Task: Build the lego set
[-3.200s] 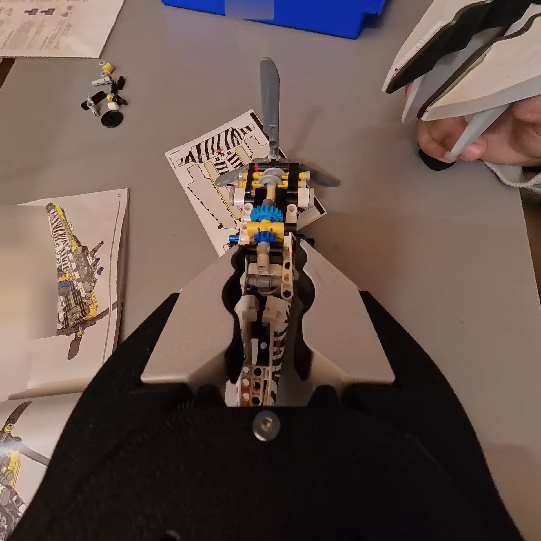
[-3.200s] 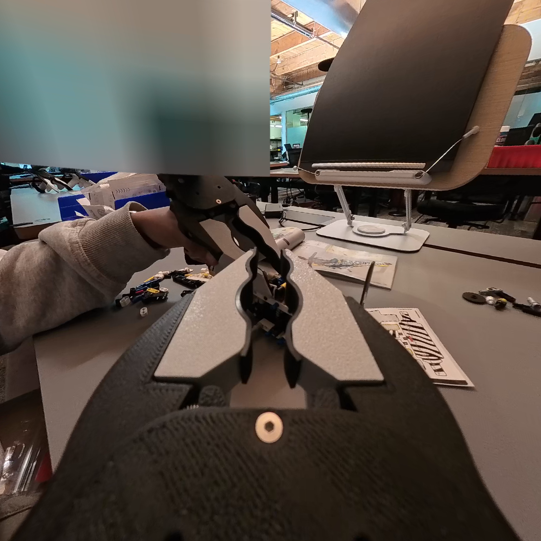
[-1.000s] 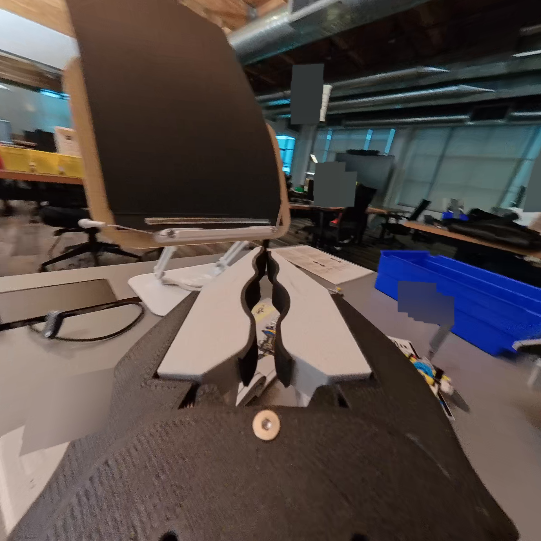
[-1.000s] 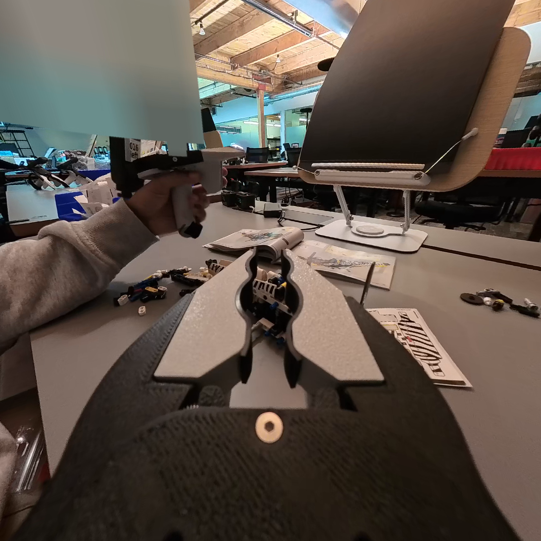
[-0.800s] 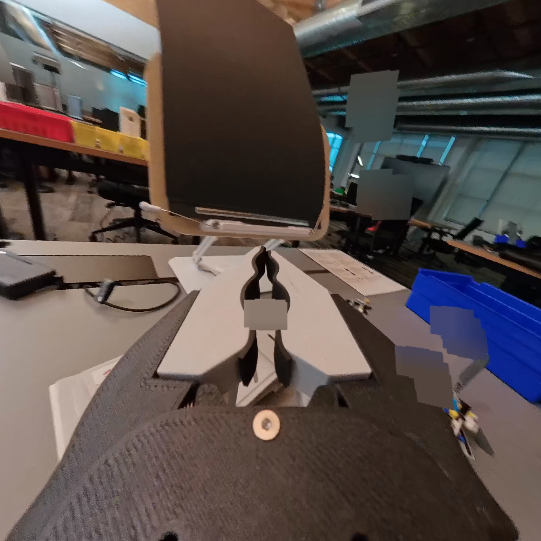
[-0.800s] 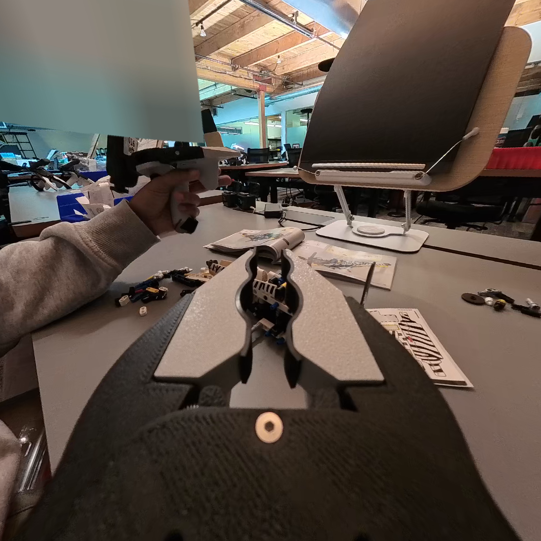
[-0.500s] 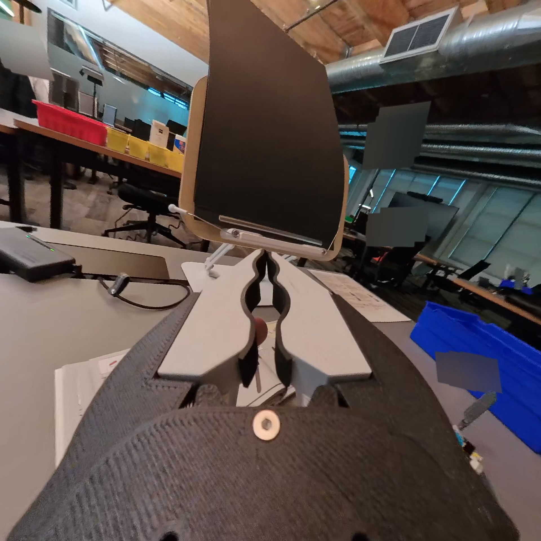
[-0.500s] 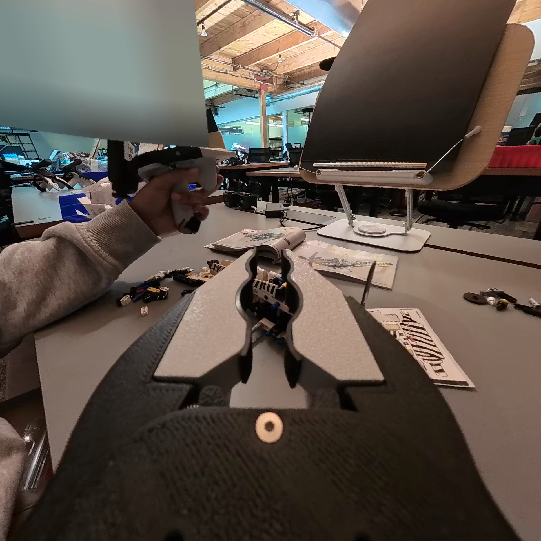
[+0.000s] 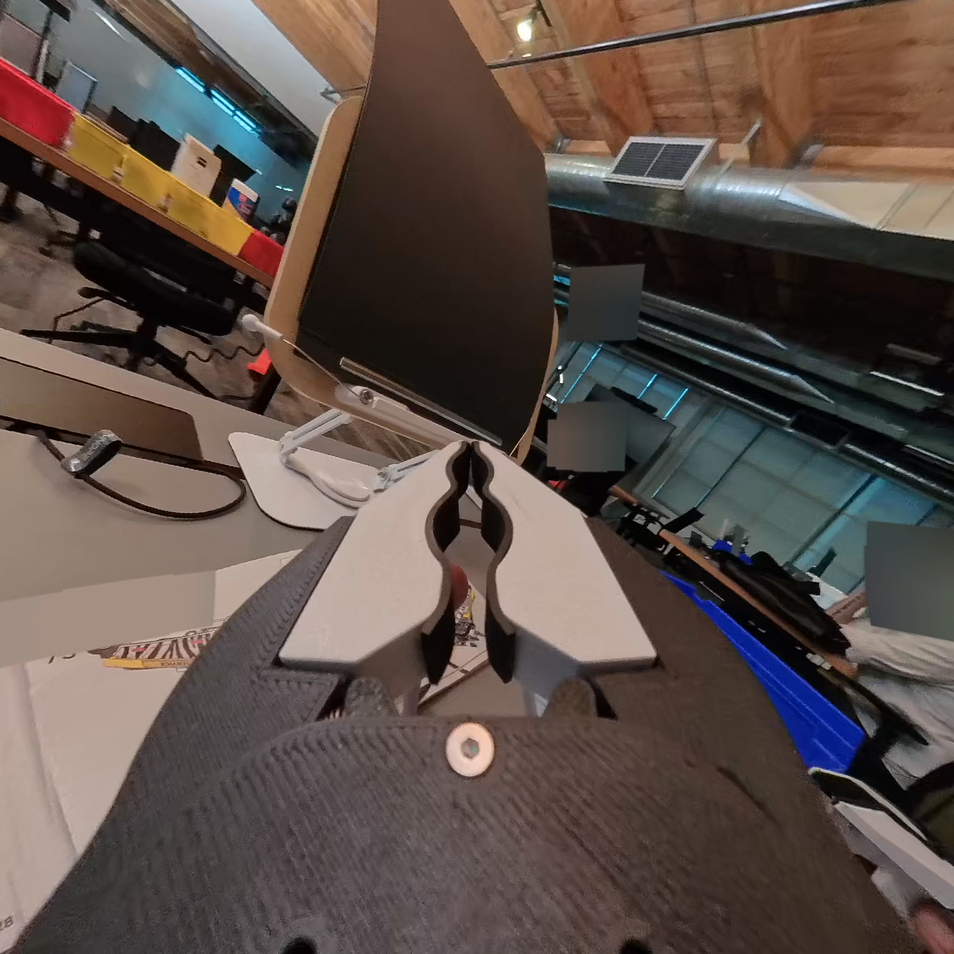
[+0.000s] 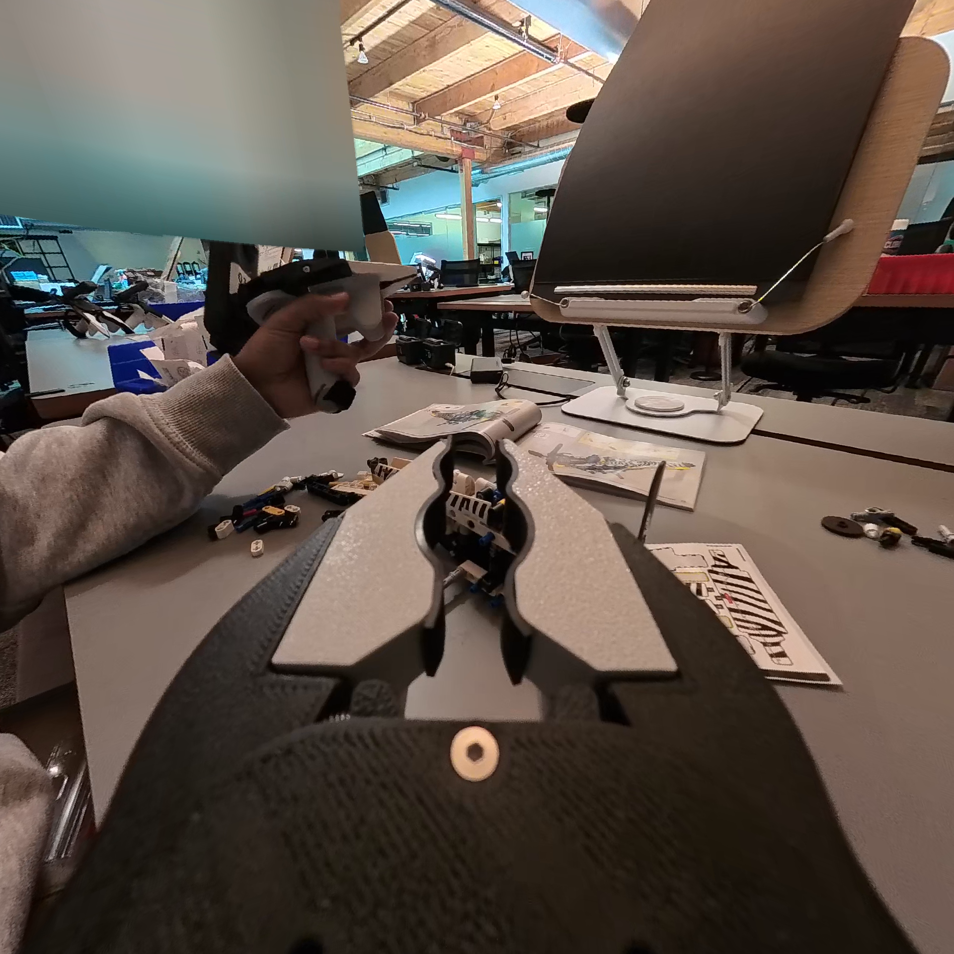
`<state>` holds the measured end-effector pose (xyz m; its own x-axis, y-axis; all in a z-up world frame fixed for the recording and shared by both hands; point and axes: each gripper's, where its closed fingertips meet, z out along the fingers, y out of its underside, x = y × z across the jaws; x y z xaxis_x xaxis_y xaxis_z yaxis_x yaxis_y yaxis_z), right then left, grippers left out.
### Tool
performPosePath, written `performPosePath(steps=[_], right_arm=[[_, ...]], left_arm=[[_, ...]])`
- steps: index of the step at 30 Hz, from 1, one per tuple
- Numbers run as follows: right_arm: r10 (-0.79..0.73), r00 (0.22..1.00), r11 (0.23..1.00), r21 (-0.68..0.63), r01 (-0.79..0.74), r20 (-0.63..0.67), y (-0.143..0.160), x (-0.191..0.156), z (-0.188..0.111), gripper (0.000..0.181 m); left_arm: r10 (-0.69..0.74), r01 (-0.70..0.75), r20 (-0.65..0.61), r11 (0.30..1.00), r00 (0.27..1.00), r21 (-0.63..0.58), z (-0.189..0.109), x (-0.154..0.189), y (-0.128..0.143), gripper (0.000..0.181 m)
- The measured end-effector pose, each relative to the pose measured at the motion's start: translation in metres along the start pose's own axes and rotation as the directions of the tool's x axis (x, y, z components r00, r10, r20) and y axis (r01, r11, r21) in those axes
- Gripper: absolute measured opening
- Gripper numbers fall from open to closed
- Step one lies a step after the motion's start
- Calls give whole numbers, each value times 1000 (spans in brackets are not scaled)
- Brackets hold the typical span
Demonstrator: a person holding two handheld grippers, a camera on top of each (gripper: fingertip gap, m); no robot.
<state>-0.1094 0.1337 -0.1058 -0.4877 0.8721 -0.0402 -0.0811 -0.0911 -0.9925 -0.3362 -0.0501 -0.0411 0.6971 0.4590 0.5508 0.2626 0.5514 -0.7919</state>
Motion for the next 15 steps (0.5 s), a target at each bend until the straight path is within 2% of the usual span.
performPosePath(steps=[15], right_arm=[[6,1000,1000,5,-6,4,-1,0,0,13]], left_arm=[[130,-131,-48,991,990,-22,1,14,9,0]])
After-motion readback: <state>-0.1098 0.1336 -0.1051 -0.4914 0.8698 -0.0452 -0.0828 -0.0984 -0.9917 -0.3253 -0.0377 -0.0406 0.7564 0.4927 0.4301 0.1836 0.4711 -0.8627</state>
